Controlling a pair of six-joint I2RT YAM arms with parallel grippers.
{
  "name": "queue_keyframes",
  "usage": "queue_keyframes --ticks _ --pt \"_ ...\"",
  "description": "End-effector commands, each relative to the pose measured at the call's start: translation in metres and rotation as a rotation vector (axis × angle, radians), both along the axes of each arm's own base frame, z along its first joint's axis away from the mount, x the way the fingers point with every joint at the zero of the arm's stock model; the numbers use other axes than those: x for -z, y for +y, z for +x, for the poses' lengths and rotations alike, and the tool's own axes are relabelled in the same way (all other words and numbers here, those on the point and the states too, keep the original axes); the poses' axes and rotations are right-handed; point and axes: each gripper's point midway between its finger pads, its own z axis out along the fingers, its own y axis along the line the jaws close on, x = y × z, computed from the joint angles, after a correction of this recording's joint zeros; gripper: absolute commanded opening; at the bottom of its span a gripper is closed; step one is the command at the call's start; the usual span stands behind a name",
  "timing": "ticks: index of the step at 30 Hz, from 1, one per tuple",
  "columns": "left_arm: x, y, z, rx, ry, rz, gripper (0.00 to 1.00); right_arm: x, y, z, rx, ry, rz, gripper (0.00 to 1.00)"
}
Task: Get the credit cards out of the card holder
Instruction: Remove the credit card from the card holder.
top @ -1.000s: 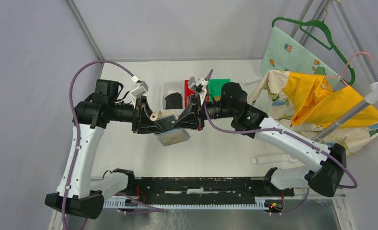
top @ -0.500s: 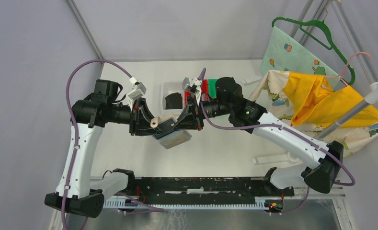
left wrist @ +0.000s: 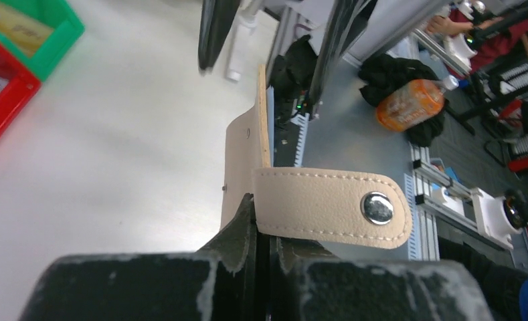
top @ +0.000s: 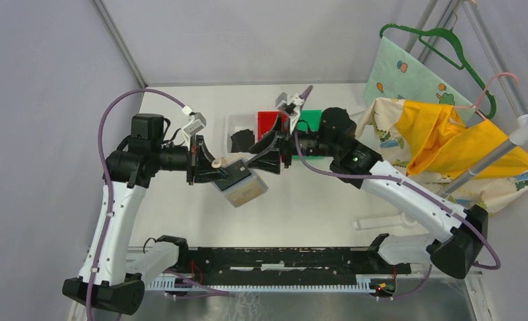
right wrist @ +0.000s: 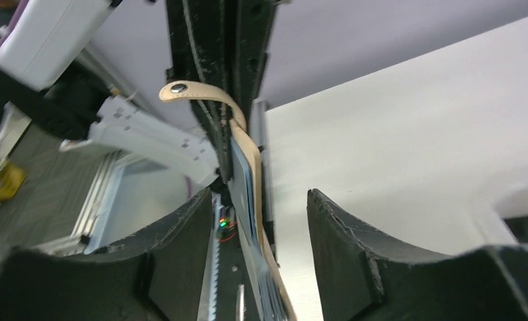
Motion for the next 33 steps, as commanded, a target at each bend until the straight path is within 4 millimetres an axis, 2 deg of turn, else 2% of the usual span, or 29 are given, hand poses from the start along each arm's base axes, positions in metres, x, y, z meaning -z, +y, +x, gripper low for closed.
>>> queue_keyframes --ticks 1,3,5,10,15,23,33 --pt "-0.010 0.002 0.044 -0.260 -0.006 0.003 0.02 -0.051 -0.035 0.030 0.257 -0.008 0.230 0.63" --pt "-0.009 0.004 0.057 -0.342 0.017 0.005 0.02 -0.052 -0.043 0.030 0.299 0.026 0.276 0.66" --pt "-0.008 0.005 0.064 -0.383 0.056 0.006 0.02 -0.046 -0.042 0.025 0.275 0.084 0.300 0.66" --pt "-0.009 0.001 0.067 -0.382 0.121 -0.026 0.02 -0.018 -0.027 0.011 0.202 0.204 0.327 0.67" --pt "-0.015 -0.002 0.069 -0.386 0.120 -0.063 0.02 -0.002 -0.010 -0.002 0.129 0.305 0.358 0.67" --pt "-0.023 -0.005 0.065 -0.355 0.140 -0.095 0.02 0.004 -0.002 0.001 0.107 0.392 0.445 0.65" --pt "-0.032 -0.008 0.047 -0.274 0.141 -0.119 0.02 0.003 0.004 0.007 0.081 0.460 0.503 0.58"
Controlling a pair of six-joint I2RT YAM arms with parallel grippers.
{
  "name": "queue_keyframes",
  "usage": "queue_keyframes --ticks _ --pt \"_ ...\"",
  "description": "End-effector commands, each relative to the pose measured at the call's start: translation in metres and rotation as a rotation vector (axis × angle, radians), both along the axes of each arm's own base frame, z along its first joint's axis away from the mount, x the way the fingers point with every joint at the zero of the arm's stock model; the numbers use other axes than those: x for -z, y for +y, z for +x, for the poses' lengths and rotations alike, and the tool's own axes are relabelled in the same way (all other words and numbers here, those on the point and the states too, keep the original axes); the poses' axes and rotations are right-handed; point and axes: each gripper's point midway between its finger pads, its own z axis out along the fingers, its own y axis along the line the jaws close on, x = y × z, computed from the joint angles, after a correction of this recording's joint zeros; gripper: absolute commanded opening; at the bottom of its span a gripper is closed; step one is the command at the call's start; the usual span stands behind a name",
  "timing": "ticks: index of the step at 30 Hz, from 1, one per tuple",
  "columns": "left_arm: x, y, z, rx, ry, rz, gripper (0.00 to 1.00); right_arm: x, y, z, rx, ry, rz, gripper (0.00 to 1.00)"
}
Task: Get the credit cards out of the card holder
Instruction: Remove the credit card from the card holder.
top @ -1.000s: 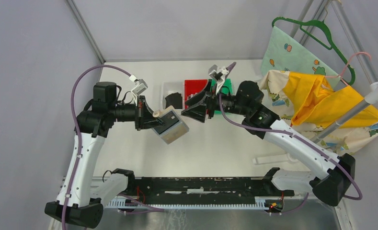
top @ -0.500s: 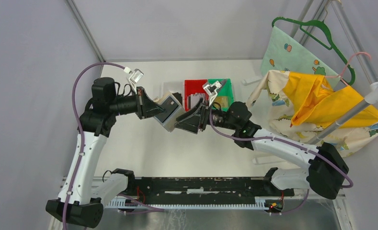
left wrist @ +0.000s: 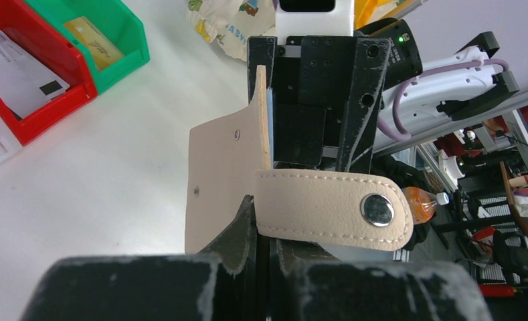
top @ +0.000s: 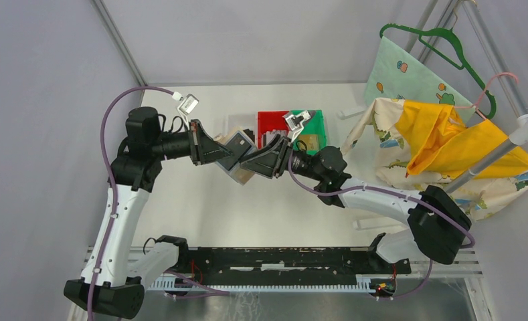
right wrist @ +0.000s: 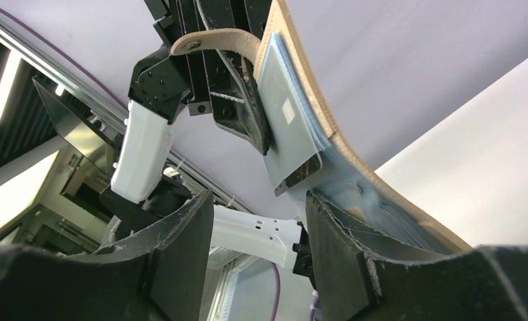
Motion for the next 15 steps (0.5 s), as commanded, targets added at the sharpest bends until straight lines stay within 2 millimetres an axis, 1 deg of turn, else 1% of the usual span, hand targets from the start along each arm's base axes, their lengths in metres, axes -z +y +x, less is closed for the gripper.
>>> queue_keyframes --ticks 1,5,9,13,15 --pt "-0.026 -0.005 -0.019 0.083 -0.057 -0.064 0.02 -0.028 -0.005 -0.006 -0.022 -0.022 0.121 0.57" --pt "-0.029 -0.006 -0.025 0.120 -0.050 -0.079 0.02 -0.035 -0.002 -0.007 -0.034 -0.023 0.151 0.49" --pt "-0.028 -0.007 -0.029 0.139 -0.053 -0.082 0.02 -0.046 -0.004 -0.009 -0.042 -0.044 0.202 0.45" --pt "-0.027 -0.007 -0.032 0.151 -0.062 -0.083 0.02 -0.060 -0.013 -0.015 -0.055 -0.061 0.280 0.39" --pt "-0.026 -0.007 -0.034 0.165 -0.060 -0.086 0.04 -0.066 -0.017 -0.018 -0.061 -0.071 0.312 0.35"
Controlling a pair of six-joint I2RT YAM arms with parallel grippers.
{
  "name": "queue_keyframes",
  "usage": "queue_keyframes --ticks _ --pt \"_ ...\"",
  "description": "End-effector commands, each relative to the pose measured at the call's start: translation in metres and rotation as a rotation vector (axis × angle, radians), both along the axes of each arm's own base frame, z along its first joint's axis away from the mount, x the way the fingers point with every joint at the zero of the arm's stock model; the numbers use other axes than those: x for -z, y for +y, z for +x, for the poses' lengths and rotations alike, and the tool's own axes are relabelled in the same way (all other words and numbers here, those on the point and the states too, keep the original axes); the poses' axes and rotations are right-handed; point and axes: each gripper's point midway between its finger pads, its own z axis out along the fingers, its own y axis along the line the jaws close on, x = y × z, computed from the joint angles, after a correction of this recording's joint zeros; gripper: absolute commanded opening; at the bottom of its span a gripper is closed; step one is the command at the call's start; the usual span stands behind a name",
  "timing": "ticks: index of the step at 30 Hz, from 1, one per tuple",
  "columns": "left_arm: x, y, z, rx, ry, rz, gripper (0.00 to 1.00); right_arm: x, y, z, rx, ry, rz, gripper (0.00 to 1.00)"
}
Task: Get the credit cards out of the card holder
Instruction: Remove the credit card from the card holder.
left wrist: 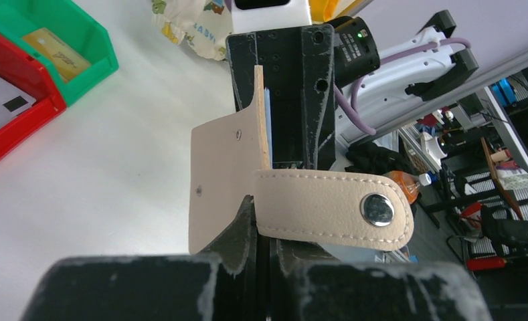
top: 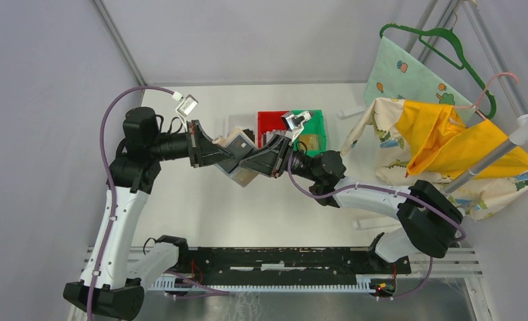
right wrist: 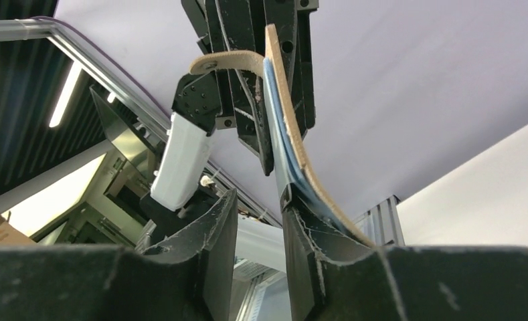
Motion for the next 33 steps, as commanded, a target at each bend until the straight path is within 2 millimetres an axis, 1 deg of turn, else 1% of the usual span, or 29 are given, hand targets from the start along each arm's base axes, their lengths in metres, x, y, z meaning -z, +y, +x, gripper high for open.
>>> queue_keyframes --ticks 1,4,5,6,8,11,14,16,19,25,33 --pt "-0.014 -0.003 -0.022 0.096 -0.028 -0.050 0.06 -0.051 -0.020 -0.013 -0.008 -0.089 0.202 0.33" --pt "-0.013 -0.004 -0.033 0.168 -0.019 -0.068 0.14 -0.054 -0.023 -0.015 -0.020 -0.092 0.231 0.26" --pt "-0.012 -0.004 -0.035 0.182 -0.017 -0.071 0.18 -0.054 -0.023 -0.015 -0.023 -0.088 0.236 0.23" --pt "-0.012 -0.004 -0.035 0.185 -0.019 -0.071 0.19 -0.054 -0.023 -0.015 -0.025 -0.084 0.237 0.20" --pt "-0.010 -0.004 -0.032 0.171 -0.025 -0.062 0.20 -0.051 -0.022 -0.013 -0.019 -0.076 0.230 0.12" --pt "-0.006 -0.003 -0.022 0.120 -0.002 -0.039 0.19 -0.045 -0.021 -0.010 0.010 -0.075 0.204 0.00" --pt "0.001 -0.003 -0.016 0.099 0.030 -0.016 0.20 -0.040 -0.021 -0.009 0.034 -0.089 0.176 0.00" --pt "0.004 -0.003 -0.015 0.100 0.046 -0.010 0.26 -0.040 -0.022 -0.010 0.041 -0.096 0.170 0.00" --pt "0.003 -0.003 -0.015 0.101 0.039 -0.012 0.29 -0.036 -0.023 -0.011 0.049 -0.102 0.153 0.00" --pt "-0.001 -0.002 -0.012 0.078 0.017 -0.008 0.20 -0.016 -0.027 -0.011 0.069 -0.075 0.113 0.00" --pt "-0.006 -0.003 -0.011 0.084 0.008 -0.011 0.17 -0.001 -0.024 -0.012 0.065 -0.062 0.082 0.00"
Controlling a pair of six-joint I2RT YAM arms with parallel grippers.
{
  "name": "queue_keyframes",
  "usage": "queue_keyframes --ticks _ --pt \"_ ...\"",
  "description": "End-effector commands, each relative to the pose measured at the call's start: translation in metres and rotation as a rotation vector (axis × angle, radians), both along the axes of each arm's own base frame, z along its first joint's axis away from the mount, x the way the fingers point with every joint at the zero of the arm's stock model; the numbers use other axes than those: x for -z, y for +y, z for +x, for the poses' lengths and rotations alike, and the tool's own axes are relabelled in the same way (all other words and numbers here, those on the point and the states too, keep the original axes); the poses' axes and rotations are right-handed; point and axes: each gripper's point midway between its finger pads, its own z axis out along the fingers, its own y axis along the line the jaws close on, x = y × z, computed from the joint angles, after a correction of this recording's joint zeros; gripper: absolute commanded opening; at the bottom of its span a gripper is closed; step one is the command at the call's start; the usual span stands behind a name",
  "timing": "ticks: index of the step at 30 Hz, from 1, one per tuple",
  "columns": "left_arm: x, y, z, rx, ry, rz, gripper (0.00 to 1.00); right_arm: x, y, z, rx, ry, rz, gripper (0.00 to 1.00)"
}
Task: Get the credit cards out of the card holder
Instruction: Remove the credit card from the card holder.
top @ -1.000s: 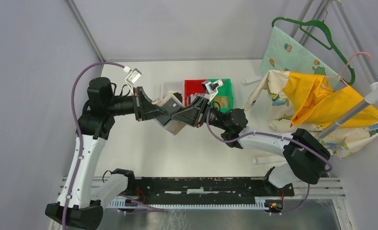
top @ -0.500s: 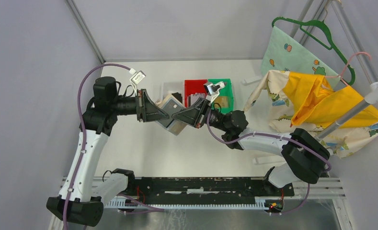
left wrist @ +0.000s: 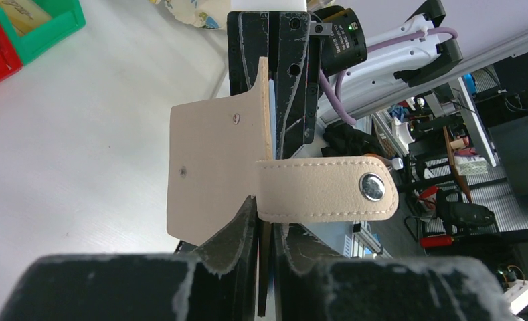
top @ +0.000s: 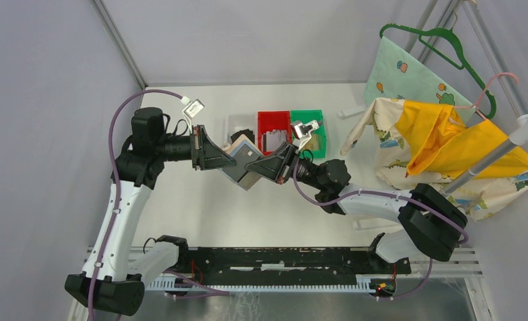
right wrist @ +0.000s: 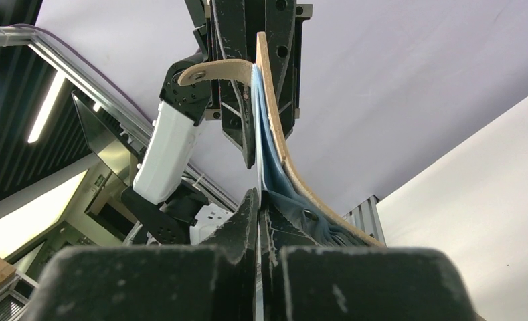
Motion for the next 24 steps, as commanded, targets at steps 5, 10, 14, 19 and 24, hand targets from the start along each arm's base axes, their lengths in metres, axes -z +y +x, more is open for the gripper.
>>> queue_keyframes --ticks 5,10,14,19,24 --pt "-0.020 -0.001 0.003 0.010 -0.104 -0.011 0.06 -0.022 -0.010 -0.012 0.001 -0.077 0.081 0.00" --pt "-0.030 -0.001 0.001 0.027 -0.191 -0.027 0.04 -0.022 -0.013 -0.013 0.023 -0.092 0.090 0.00" --pt "-0.036 -0.001 0.001 0.021 -0.241 -0.029 0.02 -0.020 -0.014 -0.013 0.035 -0.090 0.096 0.00" --pt "-0.032 -0.001 0.004 0.024 -0.208 -0.030 0.02 -0.019 -0.017 -0.013 0.041 -0.083 0.108 0.00" --pt "-0.029 -0.001 0.003 0.022 -0.199 -0.029 0.02 -0.026 -0.022 -0.015 0.033 -0.075 0.151 0.14"
